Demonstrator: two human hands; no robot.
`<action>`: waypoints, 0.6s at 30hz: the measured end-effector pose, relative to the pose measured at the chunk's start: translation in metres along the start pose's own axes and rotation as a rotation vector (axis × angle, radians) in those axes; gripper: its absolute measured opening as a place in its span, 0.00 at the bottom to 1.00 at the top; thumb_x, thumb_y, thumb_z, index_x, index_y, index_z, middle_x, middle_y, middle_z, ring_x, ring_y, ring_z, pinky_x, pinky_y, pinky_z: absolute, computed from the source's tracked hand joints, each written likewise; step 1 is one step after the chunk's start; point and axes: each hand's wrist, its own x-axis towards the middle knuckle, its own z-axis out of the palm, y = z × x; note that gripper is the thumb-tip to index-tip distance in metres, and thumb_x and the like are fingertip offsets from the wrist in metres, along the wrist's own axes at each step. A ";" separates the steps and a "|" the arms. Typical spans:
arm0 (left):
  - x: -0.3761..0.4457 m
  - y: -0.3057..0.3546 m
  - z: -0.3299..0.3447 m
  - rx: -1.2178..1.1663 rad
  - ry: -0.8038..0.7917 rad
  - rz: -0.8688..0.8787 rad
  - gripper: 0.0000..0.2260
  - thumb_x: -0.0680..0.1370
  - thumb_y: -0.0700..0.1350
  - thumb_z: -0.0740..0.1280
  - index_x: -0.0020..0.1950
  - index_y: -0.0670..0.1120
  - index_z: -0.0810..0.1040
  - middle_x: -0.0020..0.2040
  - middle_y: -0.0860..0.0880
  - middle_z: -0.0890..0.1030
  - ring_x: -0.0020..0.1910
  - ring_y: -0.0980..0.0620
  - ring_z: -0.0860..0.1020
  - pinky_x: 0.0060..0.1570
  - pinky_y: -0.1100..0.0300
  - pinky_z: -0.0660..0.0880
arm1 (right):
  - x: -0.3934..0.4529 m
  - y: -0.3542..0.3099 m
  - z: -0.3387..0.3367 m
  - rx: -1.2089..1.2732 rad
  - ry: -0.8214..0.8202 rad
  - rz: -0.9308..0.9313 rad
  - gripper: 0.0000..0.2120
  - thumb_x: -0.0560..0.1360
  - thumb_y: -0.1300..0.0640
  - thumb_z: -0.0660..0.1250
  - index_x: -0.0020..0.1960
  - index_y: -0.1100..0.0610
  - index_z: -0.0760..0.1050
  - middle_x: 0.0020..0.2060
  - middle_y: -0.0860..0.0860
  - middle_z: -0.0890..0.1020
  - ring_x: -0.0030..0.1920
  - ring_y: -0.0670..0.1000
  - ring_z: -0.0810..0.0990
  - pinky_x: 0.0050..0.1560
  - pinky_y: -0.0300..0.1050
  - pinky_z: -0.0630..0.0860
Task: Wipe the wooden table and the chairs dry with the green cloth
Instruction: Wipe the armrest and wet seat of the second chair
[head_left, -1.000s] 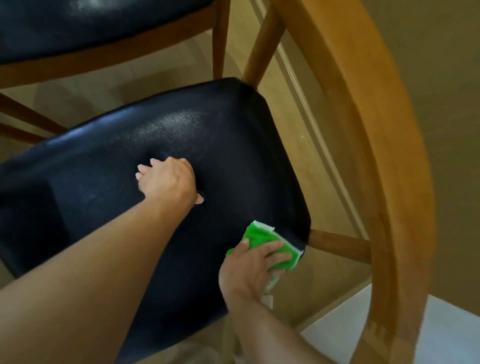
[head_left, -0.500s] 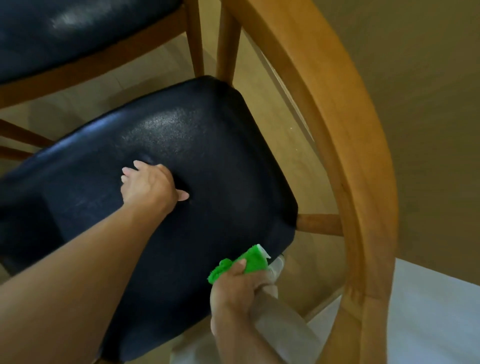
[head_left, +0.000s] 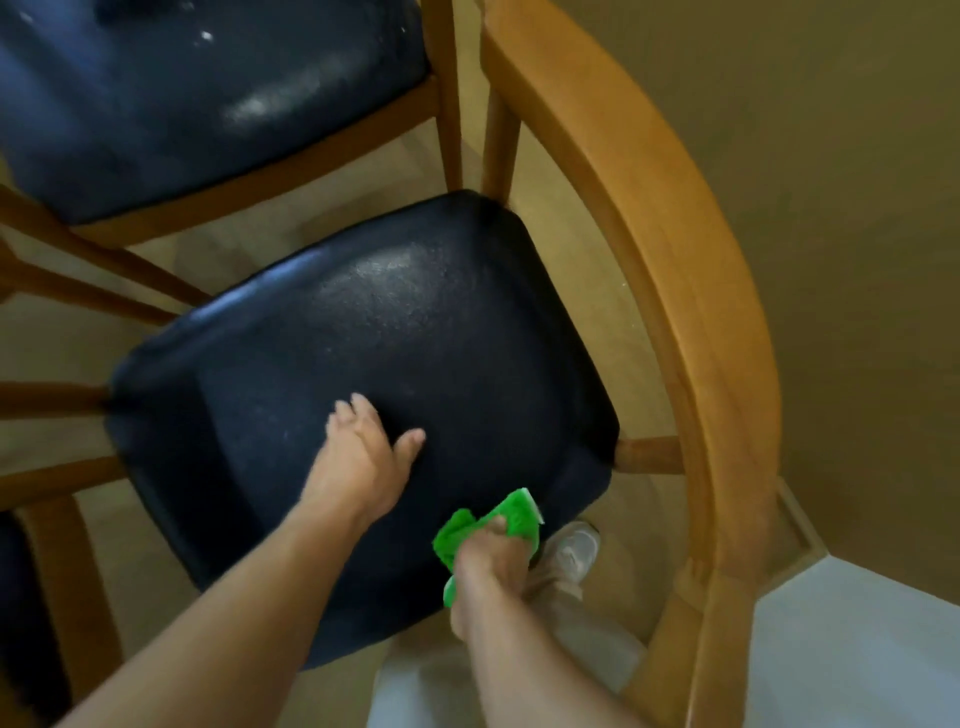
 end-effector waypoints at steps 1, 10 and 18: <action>-0.013 0.001 0.004 0.041 -0.070 -0.005 0.36 0.80 0.58 0.56 0.77 0.36 0.48 0.76 0.36 0.53 0.75 0.41 0.53 0.71 0.55 0.51 | -0.012 0.000 -0.007 -0.062 -0.073 -0.001 0.15 0.83 0.56 0.54 0.67 0.54 0.71 0.54 0.61 0.80 0.43 0.58 0.81 0.35 0.44 0.77; -0.082 0.026 -0.031 0.095 -0.029 0.057 0.29 0.82 0.56 0.53 0.77 0.42 0.52 0.76 0.41 0.58 0.74 0.43 0.56 0.70 0.46 0.59 | -0.067 -0.114 -0.084 -0.291 -0.356 -0.366 0.17 0.81 0.44 0.54 0.56 0.54 0.74 0.50 0.56 0.81 0.50 0.61 0.80 0.54 0.61 0.78; -0.152 0.073 -0.106 0.044 0.110 0.034 0.25 0.82 0.53 0.53 0.77 0.44 0.54 0.76 0.41 0.57 0.74 0.42 0.56 0.69 0.47 0.61 | -0.114 -0.187 -0.157 -0.220 -0.679 -0.476 0.14 0.82 0.44 0.54 0.54 0.50 0.74 0.52 0.57 0.82 0.50 0.61 0.82 0.46 0.61 0.80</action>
